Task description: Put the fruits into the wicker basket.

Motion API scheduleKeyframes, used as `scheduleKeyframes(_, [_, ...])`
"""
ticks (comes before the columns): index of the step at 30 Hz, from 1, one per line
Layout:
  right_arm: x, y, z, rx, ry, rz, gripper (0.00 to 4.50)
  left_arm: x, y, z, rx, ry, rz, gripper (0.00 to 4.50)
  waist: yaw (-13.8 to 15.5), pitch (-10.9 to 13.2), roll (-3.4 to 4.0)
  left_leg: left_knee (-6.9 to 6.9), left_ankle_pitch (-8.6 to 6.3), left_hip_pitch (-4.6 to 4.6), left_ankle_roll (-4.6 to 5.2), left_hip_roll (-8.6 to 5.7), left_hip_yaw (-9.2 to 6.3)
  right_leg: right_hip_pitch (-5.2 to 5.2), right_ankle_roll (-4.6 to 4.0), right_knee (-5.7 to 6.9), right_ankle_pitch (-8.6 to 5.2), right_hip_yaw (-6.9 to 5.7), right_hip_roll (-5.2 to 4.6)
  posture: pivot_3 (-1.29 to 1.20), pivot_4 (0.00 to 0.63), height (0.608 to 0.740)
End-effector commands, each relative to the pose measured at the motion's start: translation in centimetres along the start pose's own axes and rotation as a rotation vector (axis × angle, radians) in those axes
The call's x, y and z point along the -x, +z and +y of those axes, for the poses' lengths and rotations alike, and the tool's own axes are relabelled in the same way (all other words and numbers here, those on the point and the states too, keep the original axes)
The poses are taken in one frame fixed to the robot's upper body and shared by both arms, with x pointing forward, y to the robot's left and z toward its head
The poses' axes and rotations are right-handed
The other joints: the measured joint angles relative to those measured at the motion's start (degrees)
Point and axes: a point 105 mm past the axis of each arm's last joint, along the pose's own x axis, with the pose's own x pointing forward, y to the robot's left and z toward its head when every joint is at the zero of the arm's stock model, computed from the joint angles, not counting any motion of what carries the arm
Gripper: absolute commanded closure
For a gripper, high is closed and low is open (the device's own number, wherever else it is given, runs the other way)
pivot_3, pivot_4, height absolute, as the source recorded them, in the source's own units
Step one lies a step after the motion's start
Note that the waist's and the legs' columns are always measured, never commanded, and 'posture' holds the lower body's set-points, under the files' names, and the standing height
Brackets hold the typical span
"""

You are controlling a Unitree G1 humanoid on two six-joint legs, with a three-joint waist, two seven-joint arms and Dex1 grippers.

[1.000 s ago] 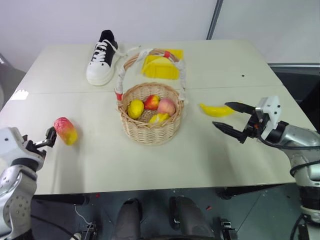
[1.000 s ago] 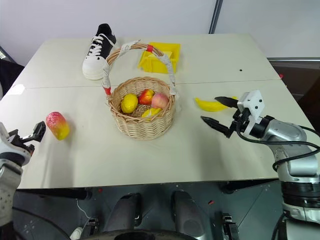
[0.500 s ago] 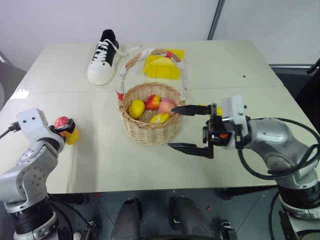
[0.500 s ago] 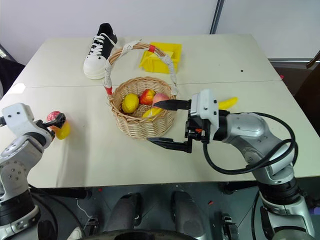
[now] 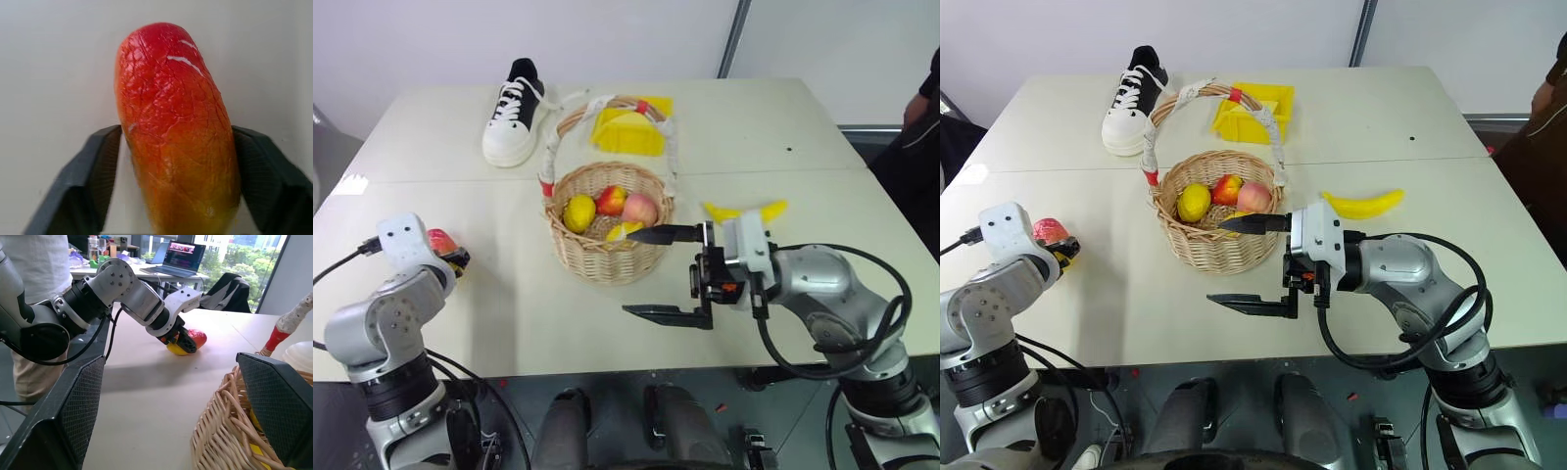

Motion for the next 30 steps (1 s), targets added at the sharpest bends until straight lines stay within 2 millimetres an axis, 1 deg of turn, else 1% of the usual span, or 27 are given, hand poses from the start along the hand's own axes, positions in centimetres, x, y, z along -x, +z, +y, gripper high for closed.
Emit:
scheduleKeyframes(1, [-0.1, 0.6, 0.4, 0.04, 0.007, -0.024, 0.0, 0.2, 1.4, 0.4, 0.019, 0.022, -0.065, 2.16, 0.0, 0.0, 0.0, -0.01, 0.0, 0.01, 0.0, 0.0, -0.01, 0.0, 0.0, 0.0, 0.0, 0.0, 0.0, 0.0, 0.15, 0.74])
scheduleKeyframes(4, [0.1, 0.5, 0.3, 0.049, -0.005, -0.017, 0.0, 0.4, 1.9, 0.6, 0.029, 0.002, -0.109, 2.16, 0.1, 0.0, -0.01, 0.0, 0.0, -0.01, 0.0, 0.0, -0.01, 0.0, 0.0, 0.0, 0.0, 0.0, -0.01, 0.0, 0.15, 0.74])
scheduleKeyframes(5, [0.2, 0.5, 0.3, 0.052, -0.011, -0.015, 0.0, 0.7, 2.5, 1.1, 0.023, -0.008, -0.151, 2.16, 0.1, 0.0, -0.01, 0.0, 0.0, 0.0, 0.0, 0.0, -0.01, 0.0, 0.0, 0.0, 0.0, 0.0, -0.01, 0.0, 0.15, 0.74])
scheduleKeyframes(6, [0.3, 0.5, 0.1, 0.054, -0.02, -0.012, 0.0, 1.4, 3.7, 1.3, 0.005, -0.06, -0.239, 2.16, 0.1, 0.0, -0.01, -0.01, 0.0, -0.01, 0.0, 0.0, -0.01, 0.0, 0.0, 0.0, 0.0, 0.0, -0.01, 0.0, 0.15, 0.74])
scheduleKeyframes(7, [0.6, 0.5, -0.2, 0.055, -0.033, -0.009, 0.0, 2.8, 5.2, 1.1, -0.03, -0.161, -0.366, 2.16, -0.3, 0.0, -0.06, -0.01, 0.0, 0.0, 0.0, 0.0, -0.01, 0.0, -0.01, 0.0, 0.0, 0.0, -0.01, 0.0, 0.15, 0.74])
scheduleKeyframes(8, [0.8, 0.6, -0.6, 0.055, -0.048, -0.005, 0.0, 4.2, 6.1, 0.7, -0.06, -0.28, -0.46, 2.16, -0.5, 0.0, -0.12, -0.06, 0.0, 0.0, -0.01, 0.02, 0.03, -0.06, -0.02, 0.0, -0.01, 0.02, 0.0, 0.0, 0.15, 0.74])
scheduleKeyframes(9, [1.1, 0.5, -1.0, 0.054, -0.063, 0.001, 0.0, 5.8, 6.6, 0.3, -0.095, -0.397, -0.536, 2.16, -0.5, 0.0, -0.13, -0.11, 0.0, 0.0, -0.01, 0.04, 0.03, -0.08, -0.1, 0.0, -0.03, 0.02, -0.01, 0.0, 0.15, 0.74])
scheduleKeyframes(10, [1.3, 0.5, -1.3, 0.054, -0.074, 0.007, 0.0, 6.9, 6.8, 0.1, -0.143, -0.463, -0.59, 2.16, -0.4, 0.0, -0.13, -0.12, 0.0, -0.01, -0.01, 0.06, 0.04, -0.13, -0.23, -0.01, -0.1, 0.02, -0.01, 0.0, 0.15, 0.74])
scheduleKeyframes(12, [2.0, 0.2, -2.0, 0.051, -0.096, 0.024, 0.0, 9.4, 6.3, -0.6, -0.195, -0.643, -0.647, 2.16, 0.0, 0.0, -0.12, -0.15, 0.0, -0.02, -0.01, 0.05, 0.06, -0.14, -0.27, -0.02, -0.12, 0.02, -0.06, 0.0, 0.15, 0.74])
scheduleKeyframes(13, [2.3, 0.2, -2.3, 0.047, -0.106, 0.028, 0.0, 10.5, 5.8, -1.1, -0.222, -0.732, -0.649, 2.16, 0.2, 0.0, -0.11, -0.14, 0.0, -0.03, -0.01, 0.05, 0.07, -0.13, -0.3, -0.06, -0.13, 0.01, -0.08, 0.0, 0.15, 0.74])
scheduleKeyframes(14, [2.7, 0.0, -2.7, 0.039, -0.122, 0.035, 0.0, 12.0, 5.2, -1.8, -0.26, -0.847, -0.643, 2.16, 0.2, 0.0, -0.12, -0.12, 0.0, -0.03, -0.02, 0.03, 0.08, -0.09, -0.31, -0.1, -0.13, 0.01, -0.13, 0.0, 0.15, 0.74])
scheduleKeyframes(16, [3.4, -0.4, -3.3, 0.029, -0.146, 0.058, 0.0, 14.2, 3.7, -3.6, -0.334, -1.035, -0.579, 2.16, 0.4, 0.0, -0.13, -0.02, -0.01, -0.1, -0.02, 0.0, 0.1, -0.07, -0.32, -0.19, -0.13, 0.0, -0.21, 0.0, 0.15, 0.74])
scheduleKeyframes(17, [3.7, -0.6, -3.7, 0.028, -0.16, 0.069, 0.0, 15.4, 2.9, -5.1, -0.376, -1.147, -0.535, 2.16, 0.4, 0.0, -0.14, 0.0, -0.01, -0.13, -0.02, -0.02, 0.09, -0.07, -0.32, -0.23, -0.13, 0.0, -0.23, 0.0, 0.15, 0.74])
scheduleKeyframes(19, [3.9, -0.7, -4.0, 0.028, -0.173, 0.078, 0.0, 16.8, 2.0, -6.8, -0.421, -1.262, -0.482, 2.16, 0.4, 0.0, -0.14, 0.09, -0.01, -0.22, -0.02, -0.03, 0.08, -0.08, -0.33, -0.27, -0.13, -0.01, -0.26, 0.0, 0.15, 0.74])
scheduleKeyframes(21, [3.8, -0.5, -4.3, 0.034, -0.185, 0.074, 0.0, 16.8, 2.3, -9.8, -0.456, -1.306, -0.469, 2.16, 0.5, 0.1, -0.04, 0.08, -0.01, -0.24, -0.03, -0.06, 0.15, -0.08, -0.33, -0.33, -0.12, 0.01, -0.31, 0.0, 0.15, 0.74])
scheduleKeyframes(24, [3.5, -0.1, -4.5, 0.044, -0.196, 0.073, 0.0, 16.5, 2.8, -12.8, -0.516, -1.32, -0.461, 2.16, 0.2, 0.0, -0.11, 0.14, 0.0, -0.34, -0.02, -0.1, 0.08, -0.08, -0.26, -0.28, -0.1, 0.0, -0.21, 0.0, 0.15, 0.74])
scheduleKeyframes(26, [3.4, 0.1, -4.6, 0.05, -0.207, 0.072, 0.0, 15.9, 3.1, -14.1, -0.566, -1.299, -0.464, 2.16, -0.2, 0.0, -0.11, 0.12, 0.0, -0.33, 0.0, -0.09, 0.08, -0.07, -0.12, -0.27, -0.04, 0.05, -0.15, 0.0, 0.15, 0.74])
scheduleKeyframes(27, [3.3, 0.2, -4.6, 0.053, -0.212, 0.072, 0.0, 15.4, 3.2, -14.5, -0.586, -1.276, -0.462, 2.16, -0.3, 0.0, -0.11, 0.09, 0.0, -0.33, 0.0, -0.08, 0.08, -0.09, 0.06, -0.26, 0.02, 0.06, -0.11, 0.0, 0.15, 0.74])
scheduleKeyframes(30, [3.6, 0.4, -4.8, 0.058, -0.251, 0.082, 0.0, 13.8, 3.7, -15.7, -0.627, -1.235, -0.463, 2.16, 0.0, 0.0, -0.1, -0.01, -0.01, -0.31, 0.02, -0.01, -0.03, -0.19, 0.2, -0.1, -0.02, 0.02, 0.02, 0.0, 0.15, 0.74])
